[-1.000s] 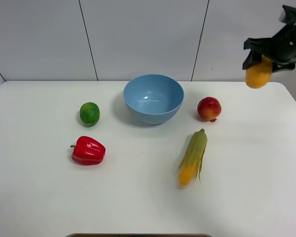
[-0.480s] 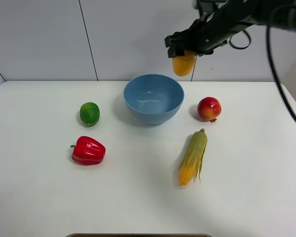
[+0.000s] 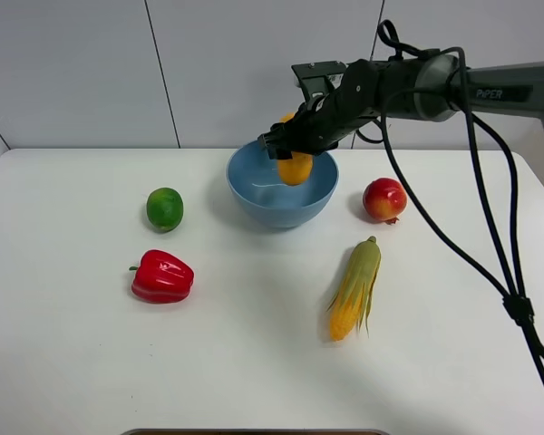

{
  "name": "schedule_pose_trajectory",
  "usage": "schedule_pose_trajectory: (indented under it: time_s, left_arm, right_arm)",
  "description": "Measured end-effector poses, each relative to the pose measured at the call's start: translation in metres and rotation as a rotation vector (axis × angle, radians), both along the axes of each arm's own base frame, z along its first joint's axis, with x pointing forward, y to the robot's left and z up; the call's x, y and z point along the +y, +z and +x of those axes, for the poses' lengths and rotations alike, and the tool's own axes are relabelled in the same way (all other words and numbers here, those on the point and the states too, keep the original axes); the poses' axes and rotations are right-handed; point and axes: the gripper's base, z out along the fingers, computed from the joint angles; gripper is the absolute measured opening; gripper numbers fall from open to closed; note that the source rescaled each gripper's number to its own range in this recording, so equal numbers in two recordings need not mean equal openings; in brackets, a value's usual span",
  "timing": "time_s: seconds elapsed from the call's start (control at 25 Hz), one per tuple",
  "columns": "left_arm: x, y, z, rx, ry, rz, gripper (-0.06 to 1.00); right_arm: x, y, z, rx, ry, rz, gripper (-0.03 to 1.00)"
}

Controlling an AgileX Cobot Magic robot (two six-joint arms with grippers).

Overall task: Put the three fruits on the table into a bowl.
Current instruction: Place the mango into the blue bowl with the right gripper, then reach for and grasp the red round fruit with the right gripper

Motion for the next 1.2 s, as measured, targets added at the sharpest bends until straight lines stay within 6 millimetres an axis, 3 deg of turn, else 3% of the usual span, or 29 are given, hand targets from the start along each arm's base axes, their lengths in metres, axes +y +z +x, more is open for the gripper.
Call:
schedule_pose_trajectory:
  time_s: [0.04, 0.24, 0.32, 0.52, 0.76, 1.0, 1.2]
  left_arm:
    - [0.000, 0.000, 0.000, 0.000, 0.000, 0.000, 1.00]
    - [0.000, 0.000, 0.000, 0.000, 0.000, 0.000, 1.00]
    - [0.000, 0.000, 0.000, 0.000, 0.000, 0.000, 1.00]
    - [0.000, 0.000, 0.000, 0.000, 0.000, 0.000, 1.00]
    - [0.000, 0.000, 0.000, 0.000, 0.000, 0.000, 1.00]
    - [0.000, 0.000, 0.000, 0.000, 0.000, 0.000, 1.00]
    - [0.000, 0.000, 0.000, 0.000, 0.000, 0.000, 1.00]
  right_arm:
    - [0.000, -0.004, 0.000, 0.008, 0.000, -0.004, 0.05]
    - [0.001, -0.013, 0.002, 0.025, 0.000, -0.012, 0.66]
    - [0.001, -0.015, 0.002, 0.030, 0.001, -0.014, 0.74]
    - [0.000, -0.009, 0.000, 0.028, 0.003, -0.011, 0.78]
    - [-0.012, 0.034, -0.012, 0.047, -0.004, 0.011, 0.78]
    - [-0.063, 0.067, -0.015, 0.120, -0.091, 0.010, 0.78]
    - [-0.105, 0.078, -0.018, 0.176, -0.144, -0.055, 0.78]
